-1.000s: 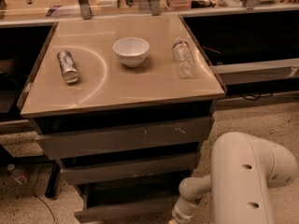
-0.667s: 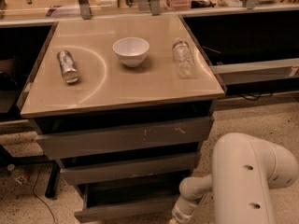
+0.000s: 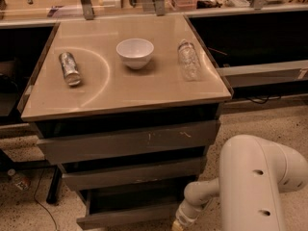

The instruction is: Close bottom drawer

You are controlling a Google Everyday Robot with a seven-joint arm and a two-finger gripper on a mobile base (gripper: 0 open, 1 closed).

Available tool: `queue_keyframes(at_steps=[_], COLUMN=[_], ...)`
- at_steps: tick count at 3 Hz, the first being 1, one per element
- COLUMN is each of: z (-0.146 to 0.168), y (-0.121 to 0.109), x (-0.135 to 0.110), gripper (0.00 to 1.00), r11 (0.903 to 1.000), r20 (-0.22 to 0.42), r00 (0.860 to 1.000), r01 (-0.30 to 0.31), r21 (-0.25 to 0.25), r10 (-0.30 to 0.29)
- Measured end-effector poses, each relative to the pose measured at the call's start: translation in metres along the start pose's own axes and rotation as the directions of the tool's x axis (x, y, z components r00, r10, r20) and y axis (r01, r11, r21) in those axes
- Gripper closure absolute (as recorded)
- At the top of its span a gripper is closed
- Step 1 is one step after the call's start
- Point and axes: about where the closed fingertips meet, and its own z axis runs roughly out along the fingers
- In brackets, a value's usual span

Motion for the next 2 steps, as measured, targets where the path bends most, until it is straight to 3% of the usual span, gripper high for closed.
queue_keyframes(at_steps=[2], z=[-0.014], y=[-0.02], x=[-0.051], gripper=[1.0], r11=[0.9893], r20=[0.08], r00=[0.993], r01=[0.082], r21=[0.121], r10=[-0.092])
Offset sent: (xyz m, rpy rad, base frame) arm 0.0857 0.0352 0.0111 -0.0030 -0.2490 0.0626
